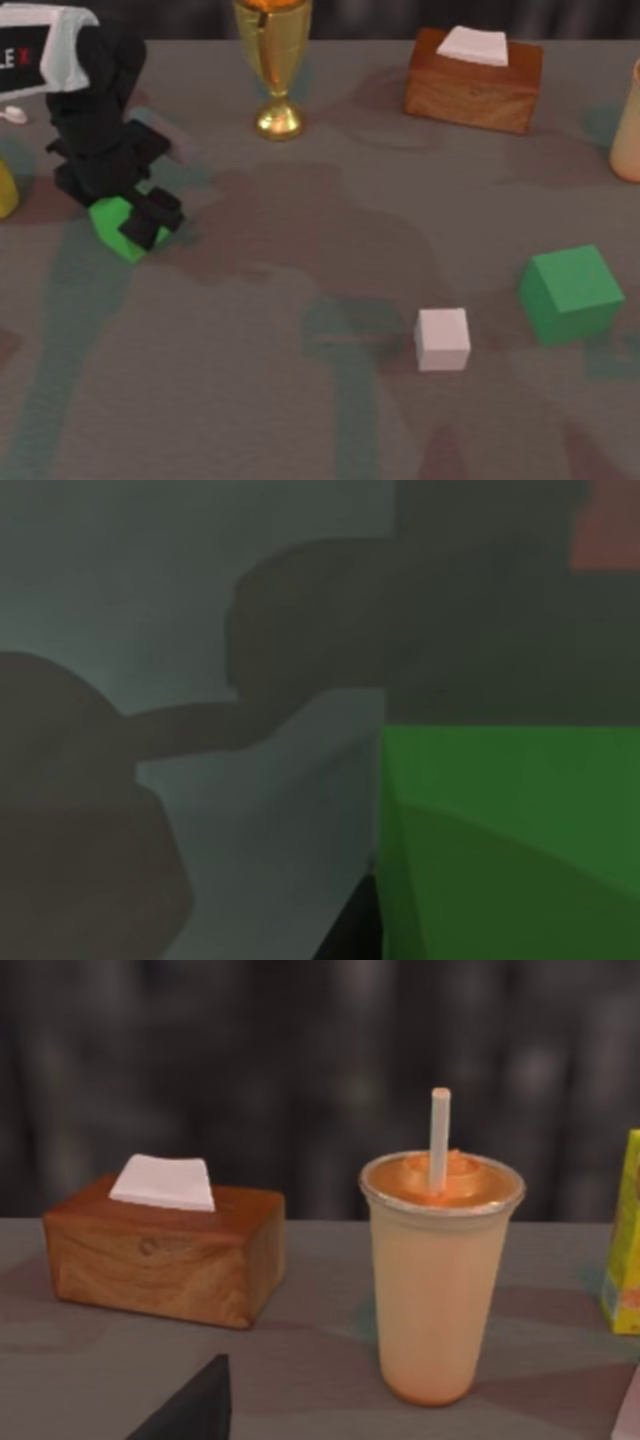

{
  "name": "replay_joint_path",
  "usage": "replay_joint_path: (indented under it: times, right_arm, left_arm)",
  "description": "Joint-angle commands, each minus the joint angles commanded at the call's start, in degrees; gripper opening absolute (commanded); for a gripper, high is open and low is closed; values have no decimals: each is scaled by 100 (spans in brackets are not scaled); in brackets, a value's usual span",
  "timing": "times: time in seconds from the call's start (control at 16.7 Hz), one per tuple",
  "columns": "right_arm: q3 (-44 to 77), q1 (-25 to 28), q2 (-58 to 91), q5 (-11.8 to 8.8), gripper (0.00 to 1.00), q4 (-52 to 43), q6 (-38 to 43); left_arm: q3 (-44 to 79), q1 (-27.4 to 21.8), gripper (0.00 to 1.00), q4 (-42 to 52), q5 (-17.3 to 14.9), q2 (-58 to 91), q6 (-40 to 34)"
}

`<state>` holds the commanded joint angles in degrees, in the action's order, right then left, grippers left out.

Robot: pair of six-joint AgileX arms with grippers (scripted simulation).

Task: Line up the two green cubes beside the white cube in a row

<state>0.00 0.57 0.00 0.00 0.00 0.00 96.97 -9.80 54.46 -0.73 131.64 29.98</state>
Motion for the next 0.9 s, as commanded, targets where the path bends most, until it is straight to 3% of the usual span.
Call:
replay_joint_path:
  times: [0.48,0.9]
  right_arm:
    - [0,0,0,0,100,0,0]
    - [0,0,0,0,100,0,0]
  left_arm:
    - [867,97,0,1255,4,-356,-8]
    - [935,42,0,1344,8,-389,-57]
